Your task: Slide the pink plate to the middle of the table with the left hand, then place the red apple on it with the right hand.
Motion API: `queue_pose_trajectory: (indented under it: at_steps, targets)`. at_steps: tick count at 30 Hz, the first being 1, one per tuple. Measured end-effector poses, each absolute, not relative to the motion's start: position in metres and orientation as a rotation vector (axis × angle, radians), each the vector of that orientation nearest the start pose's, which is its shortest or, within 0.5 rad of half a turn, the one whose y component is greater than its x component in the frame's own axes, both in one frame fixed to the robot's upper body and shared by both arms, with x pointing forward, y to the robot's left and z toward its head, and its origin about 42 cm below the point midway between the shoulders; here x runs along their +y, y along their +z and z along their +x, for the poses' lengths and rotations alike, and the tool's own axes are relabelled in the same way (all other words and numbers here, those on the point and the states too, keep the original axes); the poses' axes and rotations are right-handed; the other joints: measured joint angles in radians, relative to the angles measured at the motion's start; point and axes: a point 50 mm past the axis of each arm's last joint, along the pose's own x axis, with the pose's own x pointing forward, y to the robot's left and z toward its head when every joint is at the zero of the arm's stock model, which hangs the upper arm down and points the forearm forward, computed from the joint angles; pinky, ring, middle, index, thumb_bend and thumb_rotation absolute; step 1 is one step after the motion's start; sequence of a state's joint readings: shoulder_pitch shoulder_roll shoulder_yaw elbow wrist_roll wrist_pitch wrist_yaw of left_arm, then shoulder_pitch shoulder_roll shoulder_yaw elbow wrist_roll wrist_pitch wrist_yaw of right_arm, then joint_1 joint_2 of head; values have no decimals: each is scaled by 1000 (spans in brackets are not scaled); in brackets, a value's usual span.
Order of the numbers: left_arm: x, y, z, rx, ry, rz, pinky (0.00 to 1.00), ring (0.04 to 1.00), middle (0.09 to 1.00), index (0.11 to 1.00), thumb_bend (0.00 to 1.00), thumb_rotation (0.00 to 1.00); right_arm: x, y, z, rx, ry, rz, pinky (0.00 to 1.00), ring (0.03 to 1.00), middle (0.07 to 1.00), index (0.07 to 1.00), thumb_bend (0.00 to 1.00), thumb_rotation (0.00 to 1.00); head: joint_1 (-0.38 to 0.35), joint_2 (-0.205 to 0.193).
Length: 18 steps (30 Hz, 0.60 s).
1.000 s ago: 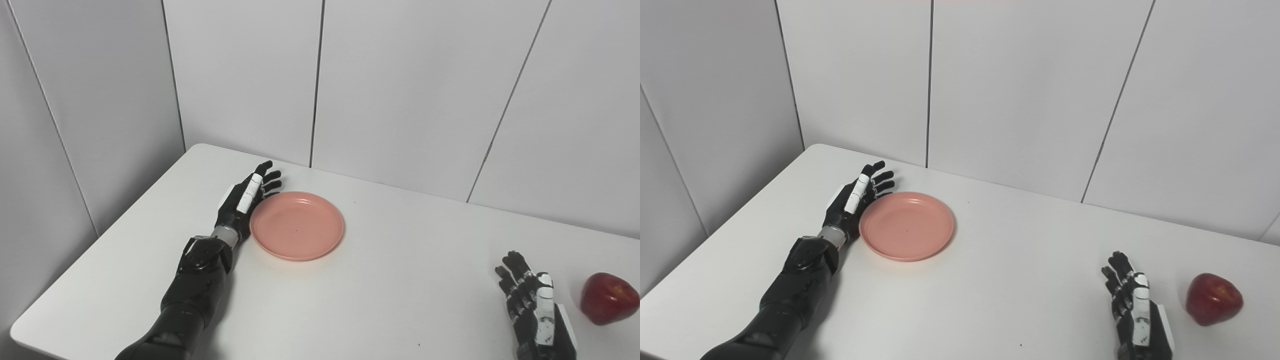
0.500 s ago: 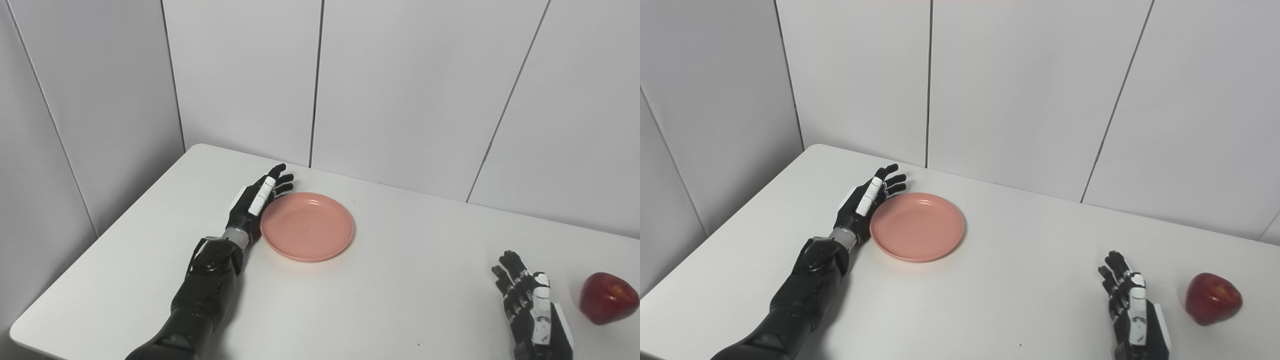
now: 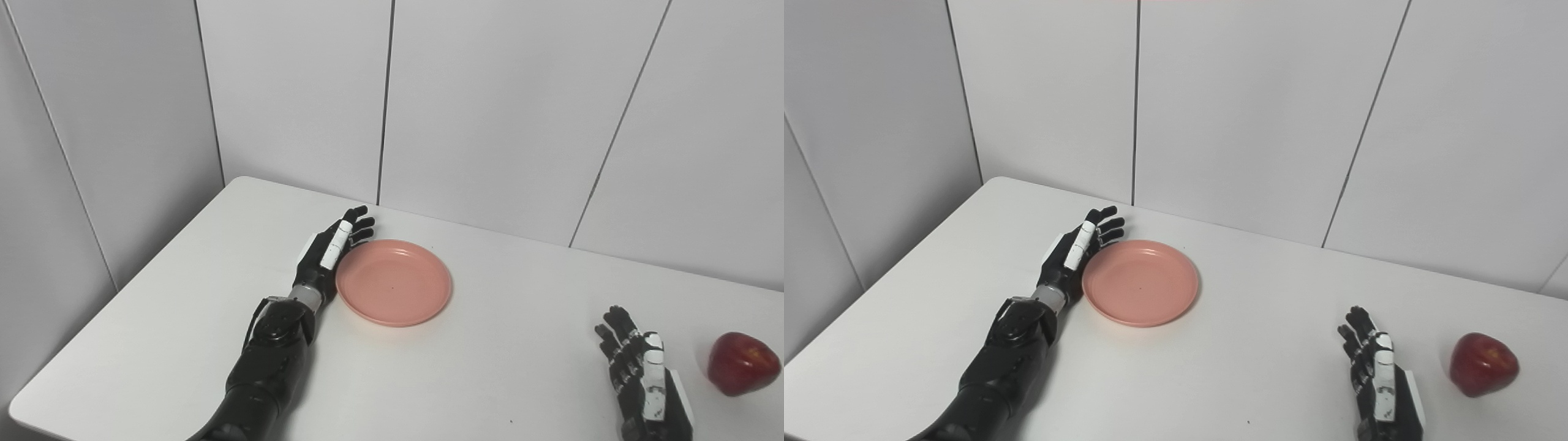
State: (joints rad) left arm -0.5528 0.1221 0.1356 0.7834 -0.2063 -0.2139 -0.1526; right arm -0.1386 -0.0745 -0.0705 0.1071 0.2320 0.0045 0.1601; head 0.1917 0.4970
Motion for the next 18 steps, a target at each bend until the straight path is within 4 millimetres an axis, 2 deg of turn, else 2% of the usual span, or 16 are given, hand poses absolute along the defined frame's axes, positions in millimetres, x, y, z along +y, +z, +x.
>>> queue_pose_trajectory:
  at_steps: [10,18]
  targets:
    - [237,99,443,7,-93,-118,748,805,802,830,982,836,-236,109,328,-35,120,159,992,927,935,893,895,1000,-3,2]
    - [225,99,443,10,-118,-118,772,817,808,824,996,830,-236,109,328,-31,121,159,992,926,932,892,897,1000,-3,3]
